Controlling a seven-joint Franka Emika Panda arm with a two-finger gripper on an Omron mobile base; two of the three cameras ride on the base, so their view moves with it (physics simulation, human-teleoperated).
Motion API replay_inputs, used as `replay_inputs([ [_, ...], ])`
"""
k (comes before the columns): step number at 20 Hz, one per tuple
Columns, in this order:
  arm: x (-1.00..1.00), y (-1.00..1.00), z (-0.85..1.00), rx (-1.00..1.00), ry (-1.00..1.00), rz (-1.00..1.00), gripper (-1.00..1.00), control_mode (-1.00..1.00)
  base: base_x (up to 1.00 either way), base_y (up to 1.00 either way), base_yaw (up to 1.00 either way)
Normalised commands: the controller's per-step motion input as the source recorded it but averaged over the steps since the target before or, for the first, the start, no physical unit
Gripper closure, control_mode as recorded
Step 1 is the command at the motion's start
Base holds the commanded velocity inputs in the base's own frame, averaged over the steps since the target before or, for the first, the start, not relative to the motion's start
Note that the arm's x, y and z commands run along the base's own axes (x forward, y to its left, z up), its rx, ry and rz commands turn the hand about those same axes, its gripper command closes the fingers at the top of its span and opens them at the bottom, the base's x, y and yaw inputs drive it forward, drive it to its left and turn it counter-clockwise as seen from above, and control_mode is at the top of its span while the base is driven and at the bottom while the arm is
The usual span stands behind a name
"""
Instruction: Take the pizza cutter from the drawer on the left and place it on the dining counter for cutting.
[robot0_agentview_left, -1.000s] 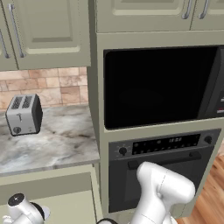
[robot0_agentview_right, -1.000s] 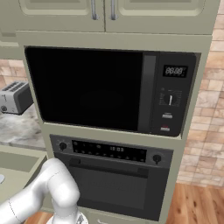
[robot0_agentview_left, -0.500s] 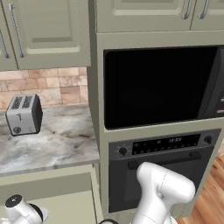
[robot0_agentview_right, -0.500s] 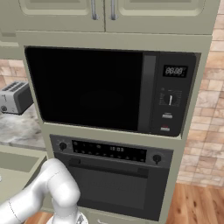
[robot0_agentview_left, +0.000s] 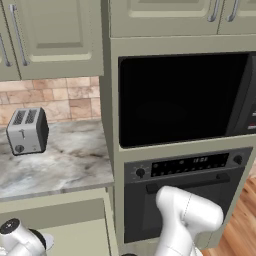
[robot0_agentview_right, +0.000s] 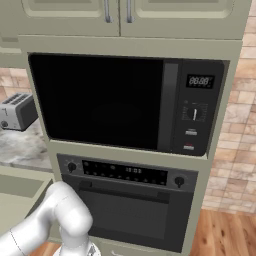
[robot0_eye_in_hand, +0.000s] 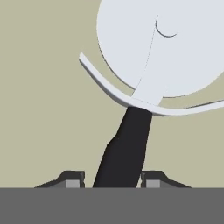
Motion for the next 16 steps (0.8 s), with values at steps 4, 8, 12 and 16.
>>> replay_inputs([
  [4,-0.06,-0.15,0.50,0.00,0.02,0.00,1.00,-1.00,0.00,0.00,0.00],
  [8,-0.09,-0.12,0.47,0.00,0.05,0.00,1.00,-1.00,0.00,0.00,0.00],
  [12,-0.06,-0.14,0.47,0.00,0.07,0.00,1.00,-1.00,0.00,0.00,0.00],
  [16,-0.12,-0.31,0.47,0.00,0.04,0.02,1.00,-1.00,0.00,0.00,0.00],
])
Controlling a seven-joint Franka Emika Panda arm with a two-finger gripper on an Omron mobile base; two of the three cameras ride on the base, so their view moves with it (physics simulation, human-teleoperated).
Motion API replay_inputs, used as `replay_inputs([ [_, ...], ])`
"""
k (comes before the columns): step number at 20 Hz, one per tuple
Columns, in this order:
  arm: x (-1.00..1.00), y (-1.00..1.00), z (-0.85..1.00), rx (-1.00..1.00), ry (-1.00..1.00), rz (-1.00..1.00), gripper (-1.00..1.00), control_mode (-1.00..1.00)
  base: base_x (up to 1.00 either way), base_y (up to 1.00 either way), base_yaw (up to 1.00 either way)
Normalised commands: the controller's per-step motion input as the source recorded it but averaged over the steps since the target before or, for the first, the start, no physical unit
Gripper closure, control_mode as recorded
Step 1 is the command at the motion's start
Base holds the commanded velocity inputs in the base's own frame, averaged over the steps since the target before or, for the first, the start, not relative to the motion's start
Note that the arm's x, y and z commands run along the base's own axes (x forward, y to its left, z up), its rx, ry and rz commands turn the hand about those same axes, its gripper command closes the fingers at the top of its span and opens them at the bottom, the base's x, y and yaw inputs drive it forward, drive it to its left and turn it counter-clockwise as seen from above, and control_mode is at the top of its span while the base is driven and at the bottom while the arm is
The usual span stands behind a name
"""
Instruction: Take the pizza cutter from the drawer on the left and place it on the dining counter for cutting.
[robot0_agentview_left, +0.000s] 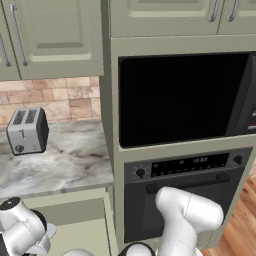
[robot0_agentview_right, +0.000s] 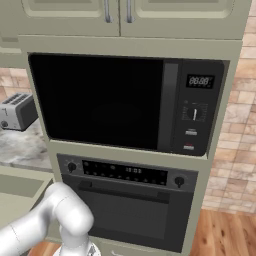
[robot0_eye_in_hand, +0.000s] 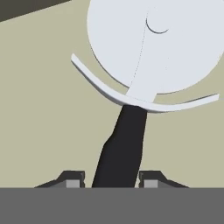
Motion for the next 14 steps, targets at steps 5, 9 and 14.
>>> replay_inputs([
  [5,-0.27,-0.27,0.48,0.00,0.00,0.06,1.00,-1.00,0.00,0.00,0.00],
  [9,-0.32,-0.24,0.56,0.00,0.00,0.07,1.00,-1.00,0.00,0.00,0.00],
  [14,-0.33,-0.27,0.63,0.00,0.00,0.08,1.00,-1.00,0.00,0.00,0.00],
])
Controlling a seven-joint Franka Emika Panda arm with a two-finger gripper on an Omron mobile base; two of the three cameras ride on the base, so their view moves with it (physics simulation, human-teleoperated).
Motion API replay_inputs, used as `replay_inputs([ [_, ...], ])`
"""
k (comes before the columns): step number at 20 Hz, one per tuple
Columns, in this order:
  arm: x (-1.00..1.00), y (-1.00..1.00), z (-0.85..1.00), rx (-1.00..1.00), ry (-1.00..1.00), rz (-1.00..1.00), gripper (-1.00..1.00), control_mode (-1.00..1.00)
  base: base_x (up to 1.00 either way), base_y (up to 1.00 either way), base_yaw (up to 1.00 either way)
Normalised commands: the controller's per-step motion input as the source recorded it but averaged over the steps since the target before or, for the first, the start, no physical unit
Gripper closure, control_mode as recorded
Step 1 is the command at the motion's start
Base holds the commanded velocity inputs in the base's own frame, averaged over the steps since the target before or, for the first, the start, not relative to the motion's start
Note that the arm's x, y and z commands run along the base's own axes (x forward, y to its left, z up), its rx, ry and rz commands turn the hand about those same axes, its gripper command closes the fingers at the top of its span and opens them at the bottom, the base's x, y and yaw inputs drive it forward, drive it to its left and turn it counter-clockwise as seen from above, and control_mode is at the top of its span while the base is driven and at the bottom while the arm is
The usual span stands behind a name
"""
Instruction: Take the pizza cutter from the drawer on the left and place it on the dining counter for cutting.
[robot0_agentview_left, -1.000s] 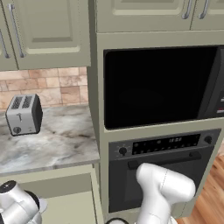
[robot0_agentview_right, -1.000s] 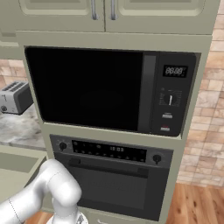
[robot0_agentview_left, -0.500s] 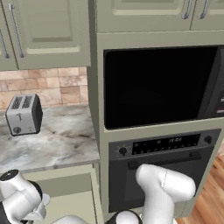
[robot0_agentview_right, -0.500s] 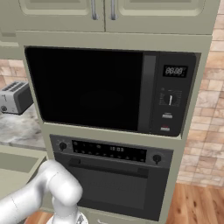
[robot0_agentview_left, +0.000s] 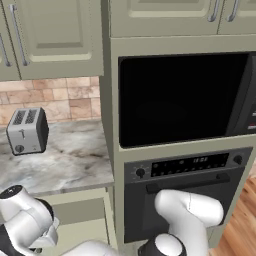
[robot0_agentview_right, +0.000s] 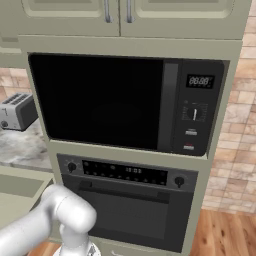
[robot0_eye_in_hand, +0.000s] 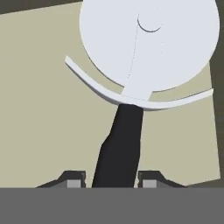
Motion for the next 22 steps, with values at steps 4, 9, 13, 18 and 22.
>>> replay_inputs([
  [4,-0.24,-0.40,0.59,0.00,0.00,0.04,1.00,-1.00,0.00,0.00,0.00],
  [9,0.00,-0.48,0.66,0.01,0.00,0.00,1.00,-1.00,0.00,0.00,0.00],
  [13,-0.03,-0.55,0.63,0.06,0.00,0.00,1.00,-1.00,0.00,0.00,0.00],
  [18,-0.37,-0.58,0.55,0.01,0.00,0.00,1.00,-1.00,0.00,0.00,0.00],
  [22,-0.18,-0.71,0.57,0.01,0.00,0.00,1.00,-1.00,0.00,0.00,0.00],
])
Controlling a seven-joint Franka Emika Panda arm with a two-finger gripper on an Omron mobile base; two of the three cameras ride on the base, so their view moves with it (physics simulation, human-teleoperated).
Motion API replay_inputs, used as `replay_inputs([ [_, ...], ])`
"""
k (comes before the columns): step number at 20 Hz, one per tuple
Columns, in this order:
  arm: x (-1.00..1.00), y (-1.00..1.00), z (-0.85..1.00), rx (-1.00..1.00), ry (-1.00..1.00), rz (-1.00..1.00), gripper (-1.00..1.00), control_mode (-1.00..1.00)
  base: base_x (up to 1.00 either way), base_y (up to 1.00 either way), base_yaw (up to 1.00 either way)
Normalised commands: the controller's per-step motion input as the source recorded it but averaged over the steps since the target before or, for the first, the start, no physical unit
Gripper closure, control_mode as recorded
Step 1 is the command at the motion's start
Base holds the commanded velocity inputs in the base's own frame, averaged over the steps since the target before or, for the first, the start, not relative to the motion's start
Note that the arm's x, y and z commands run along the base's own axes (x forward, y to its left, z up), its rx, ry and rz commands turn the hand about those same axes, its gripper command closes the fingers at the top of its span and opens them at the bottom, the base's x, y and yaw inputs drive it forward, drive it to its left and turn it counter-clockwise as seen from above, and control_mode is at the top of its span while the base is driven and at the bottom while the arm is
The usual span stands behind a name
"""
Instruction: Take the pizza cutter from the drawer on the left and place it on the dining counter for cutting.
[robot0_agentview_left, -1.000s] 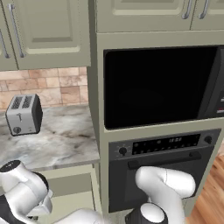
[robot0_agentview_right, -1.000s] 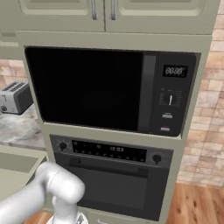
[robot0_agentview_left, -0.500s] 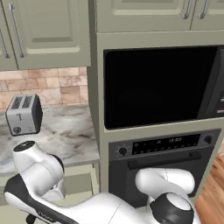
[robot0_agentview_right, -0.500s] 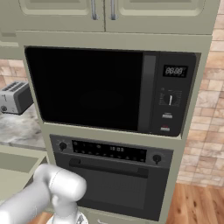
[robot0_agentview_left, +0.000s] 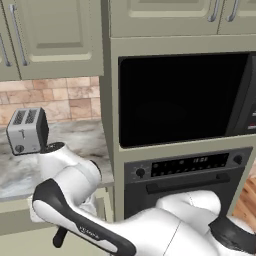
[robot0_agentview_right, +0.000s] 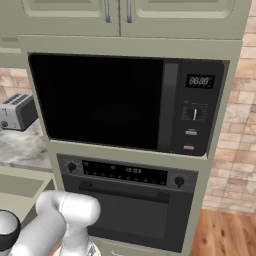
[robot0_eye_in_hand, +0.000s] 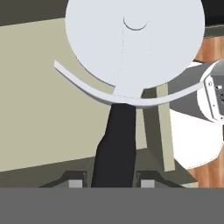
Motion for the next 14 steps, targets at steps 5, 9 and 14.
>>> replay_inputs([
  [5,-0.02,-0.85,0.62,0.02,0.00,0.00,1.00,-1.00,0.00,0.00,0.00],
  [9,-0.39,-0.95,0.36,0.02,0.00,0.00,1.00,-1.00,0.00,0.00,0.00],
  [14,-0.46,-0.99,0.20,0.01,0.00,0.00,1.00,-1.00,0.00,0.00,0.00],
])
